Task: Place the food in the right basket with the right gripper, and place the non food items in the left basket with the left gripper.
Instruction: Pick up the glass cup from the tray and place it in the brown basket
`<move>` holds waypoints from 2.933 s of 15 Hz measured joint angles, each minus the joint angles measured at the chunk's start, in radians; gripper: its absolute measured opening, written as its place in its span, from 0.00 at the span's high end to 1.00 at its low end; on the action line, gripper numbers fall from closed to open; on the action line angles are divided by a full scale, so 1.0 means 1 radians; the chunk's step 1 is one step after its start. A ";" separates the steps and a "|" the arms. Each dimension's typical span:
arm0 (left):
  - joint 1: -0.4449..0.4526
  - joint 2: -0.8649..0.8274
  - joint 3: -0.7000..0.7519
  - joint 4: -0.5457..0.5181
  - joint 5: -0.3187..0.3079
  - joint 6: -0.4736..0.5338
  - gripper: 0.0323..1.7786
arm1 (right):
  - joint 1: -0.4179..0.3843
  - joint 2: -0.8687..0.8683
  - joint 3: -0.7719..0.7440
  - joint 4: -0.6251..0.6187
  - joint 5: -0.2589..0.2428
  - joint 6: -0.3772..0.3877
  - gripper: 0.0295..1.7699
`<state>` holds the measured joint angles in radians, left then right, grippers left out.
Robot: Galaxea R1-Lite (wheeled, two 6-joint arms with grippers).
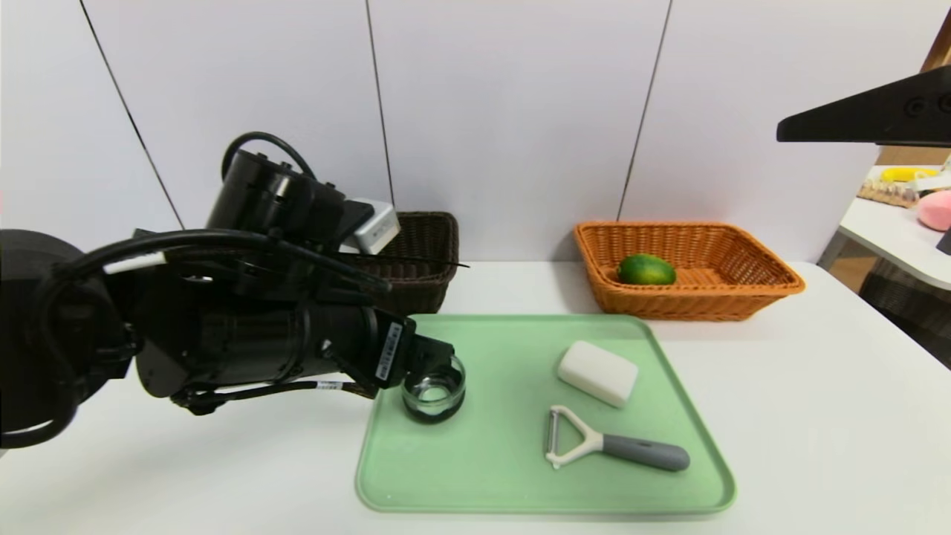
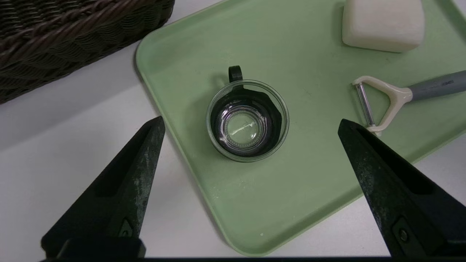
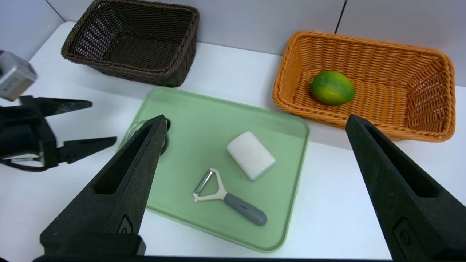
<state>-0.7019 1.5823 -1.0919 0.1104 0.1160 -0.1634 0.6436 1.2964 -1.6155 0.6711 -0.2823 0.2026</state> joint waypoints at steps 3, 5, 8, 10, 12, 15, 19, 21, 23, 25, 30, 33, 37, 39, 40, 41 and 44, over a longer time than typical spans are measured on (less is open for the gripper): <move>-0.010 0.075 -0.010 -0.002 0.003 0.007 0.05 | -0.003 -0.036 0.024 -0.001 0.000 0.004 0.04; -0.011 0.106 -0.007 0.002 0.011 0.049 0.05 | -0.004 -0.057 0.039 -0.001 0.001 0.005 0.04; -0.010 0.131 -0.009 0.008 0.047 0.069 0.05 | -0.004 -0.084 0.070 -0.001 0.002 0.005 0.04; -0.009 0.136 -0.011 0.008 0.049 0.068 0.05 | -0.004 -0.096 0.081 -0.001 0.001 0.005 0.04; -0.006 0.136 -0.012 0.008 0.048 0.065 0.05 | -0.004 -0.102 0.085 -0.001 0.002 0.006 0.04; 0.020 0.137 -0.013 0.009 0.050 0.065 0.05 | -0.004 -0.105 0.086 -0.001 0.002 0.005 0.04; 0.043 0.146 -0.011 0.043 0.055 0.064 0.05 | -0.004 -0.108 0.087 -0.001 0.002 0.006 0.04; 0.043 0.149 -0.011 0.046 0.053 0.064 0.05 | -0.004 -0.111 0.092 -0.001 0.001 0.006 0.04; 0.041 0.151 -0.013 0.045 0.053 0.064 0.05 | -0.004 -0.115 0.102 -0.001 0.001 0.006 0.04; 0.035 0.158 -0.014 0.044 0.053 0.062 0.05 | -0.005 -0.121 0.108 -0.001 0.000 0.007 0.04; 0.030 0.178 -0.026 0.041 0.080 0.061 0.05 | -0.008 -0.139 0.122 -0.001 0.000 0.007 0.04; 0.022 0.190 -0.043 0.040 0.081 0.051 0.05 | -0.014 -0.149 0.144 -0.001 0.000 0.008 0.04; 0.021 0.203 -0.049 0.043 0.090 0.047 0.05 | -0.015 -0.159 0.151 -0.001 0.000 0.009 0.04; 0.021 0.209 -0.049 0.043 0.096 0.048 0.05 | -0.015 -0.161 0.152 -0.001 0.000 0.009 0.04; 0.021 0.211 -0.049 0.042 0.099 0.047 0.05 | -0.015 -0.162 0.153 -0.001 0.000 0.010 0.04; 0.021 0.212 -0.049 0.042 0.100 0.048 0.05 | -0.015 -0.163 0.157 -0.001 0.000 0.010 0.04; 0.021 0.215 -0.048 0.041 0.098 0.048 0.05 | -0.015 -0.167 0.164 -0.002 0.000 0.011 0.04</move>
<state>-0.6811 1.7972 -1.1400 0.1511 0.2136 -0.1157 0.6283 1.1296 -1.4513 0.6691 -0.2823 0.2136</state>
